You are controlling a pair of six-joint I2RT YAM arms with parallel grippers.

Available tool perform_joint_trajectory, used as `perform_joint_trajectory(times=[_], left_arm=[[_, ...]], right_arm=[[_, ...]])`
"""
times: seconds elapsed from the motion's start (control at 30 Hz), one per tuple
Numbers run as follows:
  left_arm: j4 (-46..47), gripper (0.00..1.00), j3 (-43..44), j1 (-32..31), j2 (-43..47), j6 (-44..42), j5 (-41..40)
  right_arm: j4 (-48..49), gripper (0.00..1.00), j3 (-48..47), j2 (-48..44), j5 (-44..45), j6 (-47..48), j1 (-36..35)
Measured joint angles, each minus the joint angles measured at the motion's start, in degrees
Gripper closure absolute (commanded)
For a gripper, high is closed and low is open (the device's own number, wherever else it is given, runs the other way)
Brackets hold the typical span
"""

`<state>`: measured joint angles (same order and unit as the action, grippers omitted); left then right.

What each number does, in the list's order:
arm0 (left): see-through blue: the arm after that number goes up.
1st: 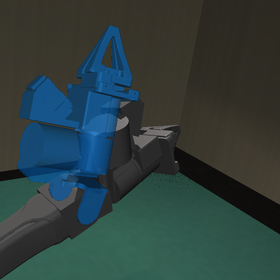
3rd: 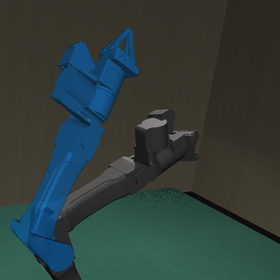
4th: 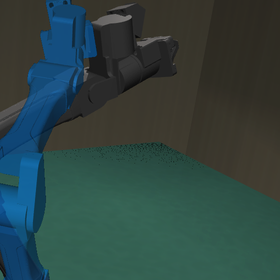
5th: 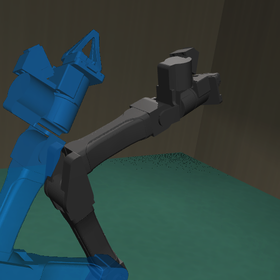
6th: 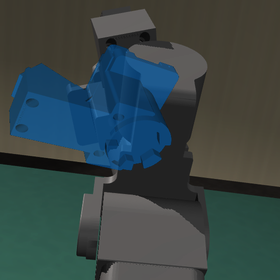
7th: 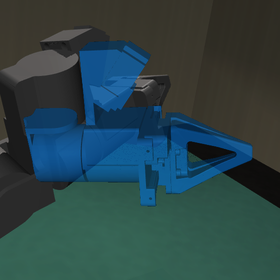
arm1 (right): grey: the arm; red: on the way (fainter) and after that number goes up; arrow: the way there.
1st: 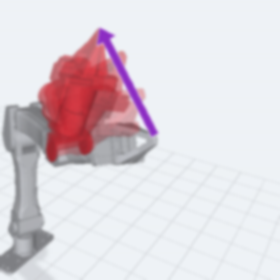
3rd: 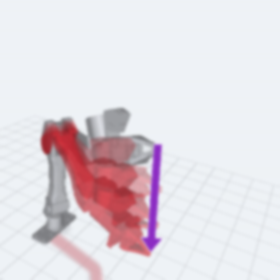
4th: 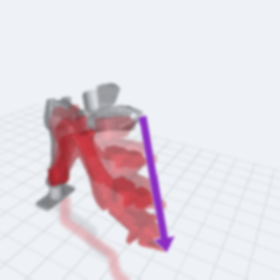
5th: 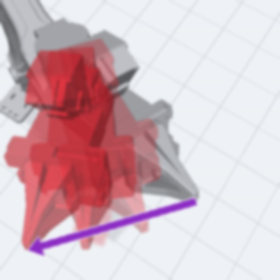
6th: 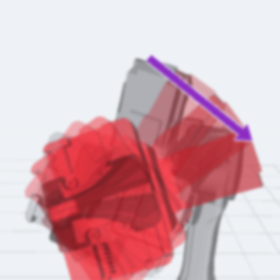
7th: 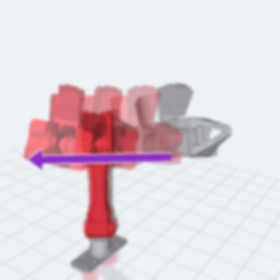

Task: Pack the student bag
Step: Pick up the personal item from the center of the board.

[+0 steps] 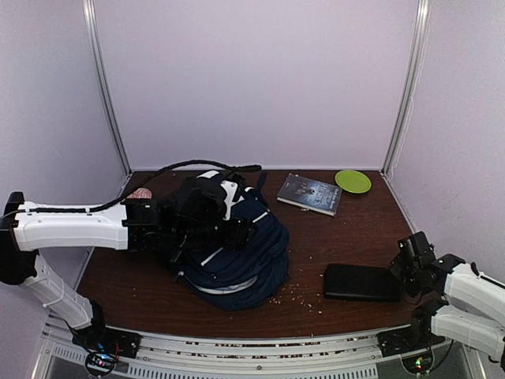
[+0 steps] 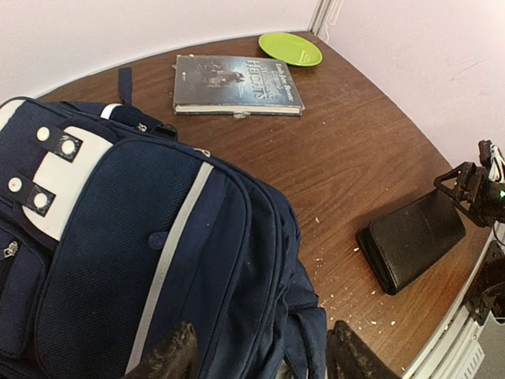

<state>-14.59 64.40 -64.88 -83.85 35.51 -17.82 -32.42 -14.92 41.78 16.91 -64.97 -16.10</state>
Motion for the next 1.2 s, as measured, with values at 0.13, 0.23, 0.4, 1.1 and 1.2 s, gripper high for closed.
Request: perform_joint_trajectory(times=[0.13,0.23,0.4,1.1,1.2], left_arm=[[0.0,0.08,1.0,0.0,-2.1,-0.2,2.4],[0.2,0.09,3.1,0.0,-4.5,-0.5,5.0],[0.6,0.09,6.3,0.0,-7.8,-0.9,8.0],[-4.5,0.12,22.1,-0.1,-27.9,-1.6,20.9],[-6.9,0.12,24.4,-0.1,-30.9,-2.1,21.6]], right_arm=[[0.9,0.29,1.0,-2.9,-4.1,-1.2,0.1],[1.1,0.31,1.6,-4.9,-7.5,-2.6,-0.9],[2.5,0.32,1.7,-5.0,-10.0,-7.3,-9.0],[7.7,0.70,1.9,-1.9,-12.7,-10.5,-28.6],[10.0,0.85,3.0,-3.0,-13.4,-10.6,-28.7]])
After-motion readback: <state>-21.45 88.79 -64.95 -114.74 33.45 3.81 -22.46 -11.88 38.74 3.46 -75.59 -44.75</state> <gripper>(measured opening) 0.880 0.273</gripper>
